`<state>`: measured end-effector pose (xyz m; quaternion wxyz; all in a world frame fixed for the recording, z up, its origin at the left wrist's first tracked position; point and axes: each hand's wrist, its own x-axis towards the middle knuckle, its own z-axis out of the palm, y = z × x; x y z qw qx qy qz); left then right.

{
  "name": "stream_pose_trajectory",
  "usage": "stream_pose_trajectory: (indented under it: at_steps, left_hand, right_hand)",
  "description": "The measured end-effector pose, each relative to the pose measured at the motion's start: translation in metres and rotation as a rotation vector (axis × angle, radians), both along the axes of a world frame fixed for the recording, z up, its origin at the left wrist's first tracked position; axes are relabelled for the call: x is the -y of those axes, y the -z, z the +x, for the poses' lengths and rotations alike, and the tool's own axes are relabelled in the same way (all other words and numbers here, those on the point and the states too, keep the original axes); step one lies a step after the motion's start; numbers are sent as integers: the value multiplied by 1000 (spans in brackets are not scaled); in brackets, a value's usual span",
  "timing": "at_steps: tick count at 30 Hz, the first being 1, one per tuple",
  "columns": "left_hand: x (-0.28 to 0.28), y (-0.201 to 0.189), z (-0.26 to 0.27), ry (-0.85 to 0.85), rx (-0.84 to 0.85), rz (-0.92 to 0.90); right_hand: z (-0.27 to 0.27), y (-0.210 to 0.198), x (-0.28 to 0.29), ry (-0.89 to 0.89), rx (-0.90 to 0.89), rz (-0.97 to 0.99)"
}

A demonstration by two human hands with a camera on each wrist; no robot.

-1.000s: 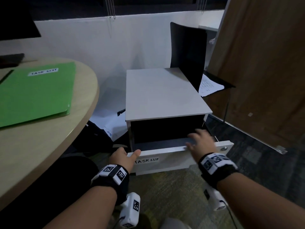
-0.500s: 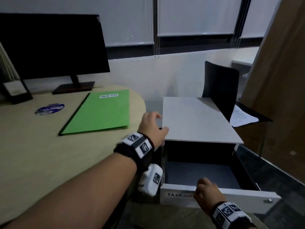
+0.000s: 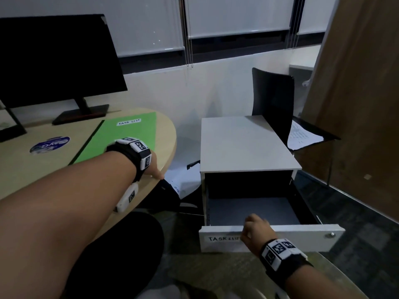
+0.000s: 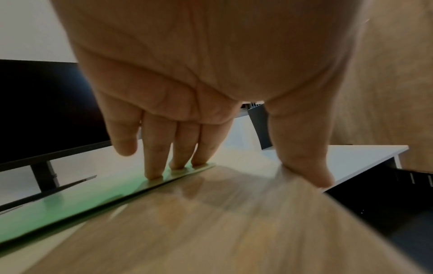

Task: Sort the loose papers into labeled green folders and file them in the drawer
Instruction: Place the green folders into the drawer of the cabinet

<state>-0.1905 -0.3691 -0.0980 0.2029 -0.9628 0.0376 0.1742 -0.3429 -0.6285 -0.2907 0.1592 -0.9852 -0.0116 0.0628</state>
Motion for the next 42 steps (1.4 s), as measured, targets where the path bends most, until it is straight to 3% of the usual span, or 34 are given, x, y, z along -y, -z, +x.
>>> stream_pose_trajectory:
  at_steps: [5, 10, 15, 20, 24, 28, 32, 37, 42]
  left_hand:
    - [-1, -7, -14, 77, 5, 5]
    - [-22, -20, -31, 50, 155, -321]
    - [-38, -16, -52, -17, -1, -119]
    - [-43, -28, -60, 29, -28, -250]
    - [-53, -22, -64, -34, -80, -212]
    - [-59, -20, -60, -29, 7, -235]
    - [-74, -18, -51, -111, 48, -184]
    - [-74, -13, -54, -128, 36, -182]
    - [-62, -9, -65, -72, 32, -188]
  right_hand:
    - [-1, 2, 5, -20, 12, 35]
    - [-14, -1, 3, -54, -13, -15]
    - [-16, -13, 2, -63, -55, 2]
    - [-19, -15, 0, -48, -29, -6]
    - [-22, -9, 1, -95, -35, -28]
    - [-23, -9, 1, -114, -61, -49]
    - [-18, -27, -2, -17, -51, -22]
    - [21, -84, -36, 79, 122, 306]
    - [73, -106, -94, 138, 73, 706]
